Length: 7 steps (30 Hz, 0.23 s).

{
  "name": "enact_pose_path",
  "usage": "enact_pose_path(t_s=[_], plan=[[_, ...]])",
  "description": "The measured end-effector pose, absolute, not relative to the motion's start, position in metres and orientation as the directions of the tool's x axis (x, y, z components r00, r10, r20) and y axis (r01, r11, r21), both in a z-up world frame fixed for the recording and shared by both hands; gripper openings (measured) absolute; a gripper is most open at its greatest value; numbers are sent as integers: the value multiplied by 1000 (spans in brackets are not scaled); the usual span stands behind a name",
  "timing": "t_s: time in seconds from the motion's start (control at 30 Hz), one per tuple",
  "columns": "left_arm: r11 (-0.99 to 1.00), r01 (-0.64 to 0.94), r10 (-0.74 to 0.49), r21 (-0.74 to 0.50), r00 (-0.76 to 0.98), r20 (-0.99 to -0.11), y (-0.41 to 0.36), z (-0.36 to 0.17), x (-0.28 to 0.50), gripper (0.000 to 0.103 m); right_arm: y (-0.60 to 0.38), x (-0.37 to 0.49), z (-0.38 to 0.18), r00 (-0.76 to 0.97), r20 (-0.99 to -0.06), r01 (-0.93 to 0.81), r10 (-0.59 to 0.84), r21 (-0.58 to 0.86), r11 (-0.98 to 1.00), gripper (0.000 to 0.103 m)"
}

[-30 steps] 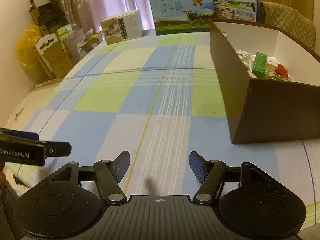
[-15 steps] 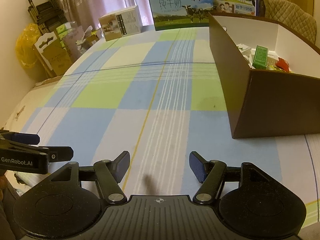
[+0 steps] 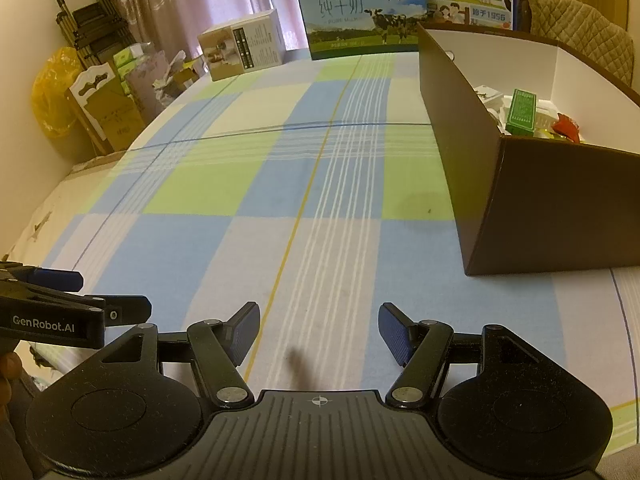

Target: Organize objects

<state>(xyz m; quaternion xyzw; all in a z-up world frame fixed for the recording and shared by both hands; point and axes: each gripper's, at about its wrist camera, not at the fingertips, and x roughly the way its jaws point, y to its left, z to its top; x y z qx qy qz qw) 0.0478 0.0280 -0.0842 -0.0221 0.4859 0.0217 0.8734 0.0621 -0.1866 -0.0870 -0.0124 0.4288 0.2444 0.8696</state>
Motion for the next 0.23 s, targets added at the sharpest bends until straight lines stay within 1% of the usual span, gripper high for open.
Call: enact_pose_path(t_s=[0.23], plan=[[998,-57,15,-18,526,-850,28,-85,48,102,-185,62,-87,511,-753,-435,416,191,880,63]])
